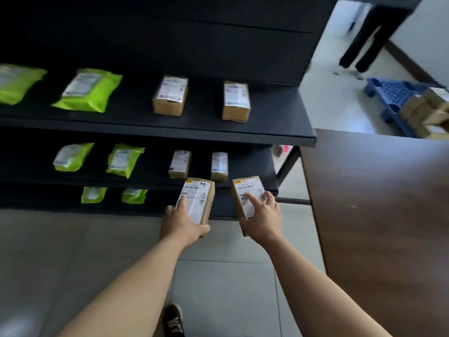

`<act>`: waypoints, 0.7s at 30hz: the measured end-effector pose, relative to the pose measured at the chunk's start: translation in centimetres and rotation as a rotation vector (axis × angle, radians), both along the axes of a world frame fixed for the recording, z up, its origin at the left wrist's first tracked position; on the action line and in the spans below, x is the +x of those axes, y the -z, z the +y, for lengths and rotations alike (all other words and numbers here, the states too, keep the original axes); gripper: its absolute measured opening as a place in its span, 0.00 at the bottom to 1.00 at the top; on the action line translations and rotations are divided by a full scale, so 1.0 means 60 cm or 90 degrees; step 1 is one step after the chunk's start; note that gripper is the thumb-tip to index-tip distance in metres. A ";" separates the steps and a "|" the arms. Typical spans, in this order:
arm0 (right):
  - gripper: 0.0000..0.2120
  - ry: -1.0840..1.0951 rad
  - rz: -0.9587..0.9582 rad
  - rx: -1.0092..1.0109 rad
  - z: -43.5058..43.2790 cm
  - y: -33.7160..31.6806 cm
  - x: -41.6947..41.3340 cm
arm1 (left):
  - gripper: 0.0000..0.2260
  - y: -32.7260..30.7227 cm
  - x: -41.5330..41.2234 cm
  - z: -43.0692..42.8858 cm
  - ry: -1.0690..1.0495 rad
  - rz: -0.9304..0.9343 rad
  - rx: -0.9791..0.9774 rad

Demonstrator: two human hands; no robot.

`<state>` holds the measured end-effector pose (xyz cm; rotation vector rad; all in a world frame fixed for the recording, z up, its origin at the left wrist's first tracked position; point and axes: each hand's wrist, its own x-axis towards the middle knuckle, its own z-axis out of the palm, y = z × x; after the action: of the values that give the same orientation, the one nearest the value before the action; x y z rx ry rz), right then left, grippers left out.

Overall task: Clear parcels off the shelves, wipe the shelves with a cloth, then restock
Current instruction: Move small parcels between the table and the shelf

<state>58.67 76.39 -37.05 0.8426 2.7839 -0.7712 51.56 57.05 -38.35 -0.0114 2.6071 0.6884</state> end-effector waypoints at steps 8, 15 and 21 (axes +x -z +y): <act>0.32 -0.094 -0.054 -0.009 -0.166 0.069 -0.131 | 0.45 0.056 -0.094 -0.181 -0.072 -0.061 -0.038; 0.33 -0.141 -0.149 -0.031 -0.193 0.165 -0.193 | 0.42 0.149 -0.135 -0.219 -0.114 -0.110 -0.049; 0.35 -0.191 -0.198 -0.033 -0.170 0.278 -0.240 | 0.40 0.262 -0.167 -0.205 -0.155 -0.136 -0.041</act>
<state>44.28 66.19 -53.71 0.4705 2.5186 -0.5991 41.54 44.75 -54.06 -0.4054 2.4418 0.6449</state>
